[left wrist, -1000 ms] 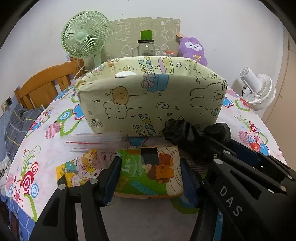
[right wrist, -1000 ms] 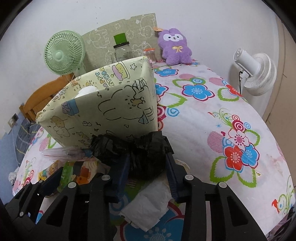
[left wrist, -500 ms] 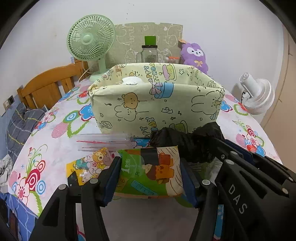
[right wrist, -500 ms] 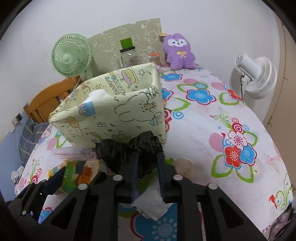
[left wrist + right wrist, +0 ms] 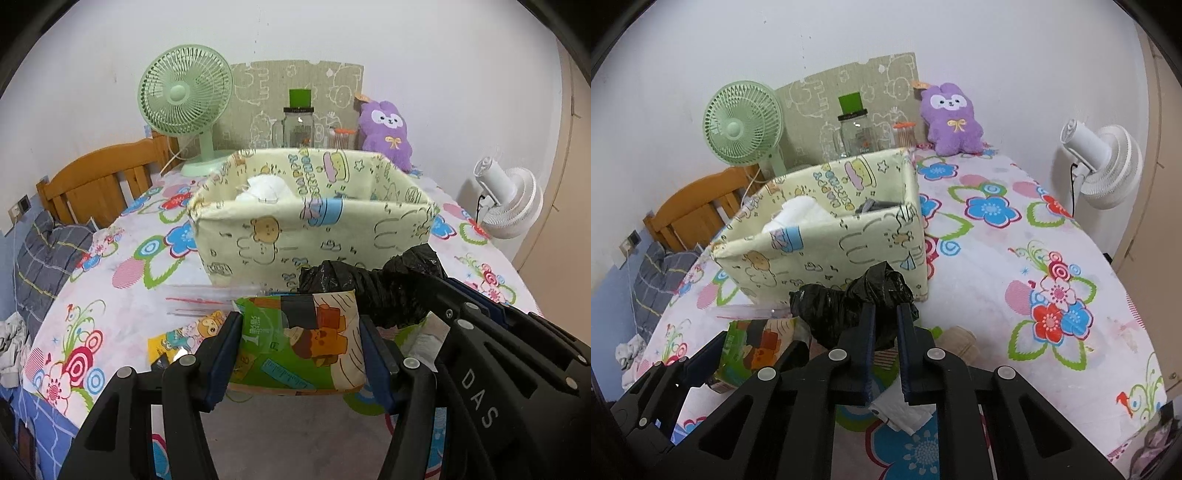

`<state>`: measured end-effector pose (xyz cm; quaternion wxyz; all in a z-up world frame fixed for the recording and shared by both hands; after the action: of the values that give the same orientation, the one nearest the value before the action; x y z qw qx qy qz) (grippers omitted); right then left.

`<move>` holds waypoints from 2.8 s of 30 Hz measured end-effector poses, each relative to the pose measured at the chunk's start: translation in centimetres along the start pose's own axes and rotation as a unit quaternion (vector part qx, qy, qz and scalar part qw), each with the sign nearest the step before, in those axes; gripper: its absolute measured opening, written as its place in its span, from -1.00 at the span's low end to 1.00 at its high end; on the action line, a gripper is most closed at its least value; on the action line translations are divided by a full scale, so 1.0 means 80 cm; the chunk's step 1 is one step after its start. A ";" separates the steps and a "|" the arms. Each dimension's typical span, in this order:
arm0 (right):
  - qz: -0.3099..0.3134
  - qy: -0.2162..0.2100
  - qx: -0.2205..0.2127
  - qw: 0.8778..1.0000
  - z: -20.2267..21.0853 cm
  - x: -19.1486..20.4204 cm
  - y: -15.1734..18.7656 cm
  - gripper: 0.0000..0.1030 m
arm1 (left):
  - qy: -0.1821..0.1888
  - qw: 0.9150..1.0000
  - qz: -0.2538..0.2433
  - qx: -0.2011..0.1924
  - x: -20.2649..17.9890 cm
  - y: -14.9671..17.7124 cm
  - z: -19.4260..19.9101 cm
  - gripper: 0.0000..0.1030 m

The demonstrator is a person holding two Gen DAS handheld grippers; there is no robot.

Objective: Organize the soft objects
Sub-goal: 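Lift and carry the black bag and tissue pack toward the box with both tools, then lower the tissue pack into the box with the left tool while the right tool lowers the bag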

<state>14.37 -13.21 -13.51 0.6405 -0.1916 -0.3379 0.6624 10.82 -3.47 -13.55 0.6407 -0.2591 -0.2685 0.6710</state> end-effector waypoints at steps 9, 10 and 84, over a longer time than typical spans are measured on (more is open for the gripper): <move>0.002 0.003 -0.025 1.000 0.035 0.008 -0.017 -0.73 | 0.005 1.000 -0.003 -0.023 0.001 -0.017 0.032 0.23; 0.002 0.004 -0.026 1.000 0.038 0.008 -0.018 -0.73 | 0.007 1.000 -0.004 -0.026 0.001 -0.019 0.036 0.23; 0.021 0.011 -0.038 0.999 -0.034 0.037 -0.159 -0.73 | 0.024 0.999 0.003 -0.037 0.027 -0.154 -0.040 0.24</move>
<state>25.08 -10.37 -6.05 0.6223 -0.2299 -0.3519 0.6604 21.86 -0.77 -7.33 0.6350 -0.2996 -0.2763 0.6562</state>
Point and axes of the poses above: each gripper's, at about its wrist camera, not at the fingertips, and z roughly against the way its jaws point, x to its left, y to its underside, the point moved 6 cm from there along -z, roughly the way its jaws point, and after that the axes turned 5 degrees about x, right-handed, at the moved point
